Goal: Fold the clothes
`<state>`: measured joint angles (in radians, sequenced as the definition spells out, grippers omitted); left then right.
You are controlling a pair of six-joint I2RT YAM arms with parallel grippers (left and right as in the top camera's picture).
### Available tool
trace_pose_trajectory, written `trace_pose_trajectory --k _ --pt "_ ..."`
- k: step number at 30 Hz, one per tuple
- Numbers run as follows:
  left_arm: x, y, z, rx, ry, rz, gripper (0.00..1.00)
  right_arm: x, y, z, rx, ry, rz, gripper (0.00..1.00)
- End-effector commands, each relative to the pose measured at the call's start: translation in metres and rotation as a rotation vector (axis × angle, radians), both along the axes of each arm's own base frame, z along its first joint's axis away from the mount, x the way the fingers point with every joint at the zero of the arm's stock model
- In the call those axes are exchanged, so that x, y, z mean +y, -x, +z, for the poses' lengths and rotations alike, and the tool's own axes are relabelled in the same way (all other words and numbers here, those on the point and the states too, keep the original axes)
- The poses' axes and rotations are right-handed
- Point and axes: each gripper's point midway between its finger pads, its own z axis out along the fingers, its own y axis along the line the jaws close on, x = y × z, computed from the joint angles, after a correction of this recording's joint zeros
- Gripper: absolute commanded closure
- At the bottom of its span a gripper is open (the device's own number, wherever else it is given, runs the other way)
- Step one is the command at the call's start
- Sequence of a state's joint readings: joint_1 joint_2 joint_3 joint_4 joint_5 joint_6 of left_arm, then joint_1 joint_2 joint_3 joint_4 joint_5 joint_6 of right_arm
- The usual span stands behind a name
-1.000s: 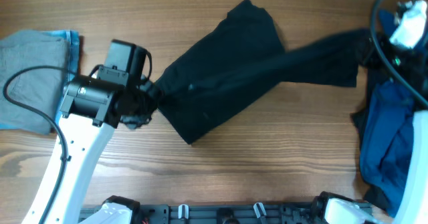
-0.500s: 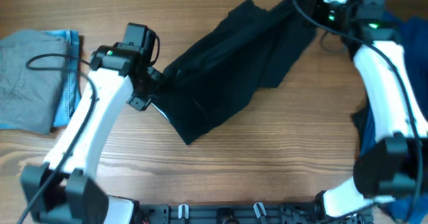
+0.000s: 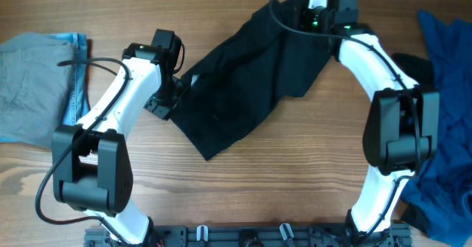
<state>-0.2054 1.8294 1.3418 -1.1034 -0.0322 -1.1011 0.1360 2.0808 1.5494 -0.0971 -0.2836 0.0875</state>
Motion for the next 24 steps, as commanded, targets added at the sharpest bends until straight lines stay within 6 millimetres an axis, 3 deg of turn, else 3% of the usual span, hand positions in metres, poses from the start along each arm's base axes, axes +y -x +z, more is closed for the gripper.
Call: trace_pose_trajectory --k 1,6,12,18,24 --pt "0.013 0.016 0.000 0.065 -0.028 -0.001 0.01 -0.006 -0.003 0.012 -0.008 0.035 -0.031 0.00" --pt "0.028 0.048 0.008 0.198 -0.042 -0.001 0.00 -0.065 0.026 -0.010 0.178 0.143 -0.183 0.00" --pt "0.028 0.046 0.007 0.191 -0.036 -0.021 0.00 -0.125 0.071 -0.031 0.409 0.152 -0.314 0.00" --pt "0.034 0.026 0.012 0.118 -0.020 -0.064 0.00 -0.138 0.103 -0.046 0.560 0.128 -0.309 0.00" --pt "0.058 -0.010 0.051 -0.020 0.031 0.013 0.00 -0.138 0.118 -0.051 0.620 0.143 -0.292 0.00"
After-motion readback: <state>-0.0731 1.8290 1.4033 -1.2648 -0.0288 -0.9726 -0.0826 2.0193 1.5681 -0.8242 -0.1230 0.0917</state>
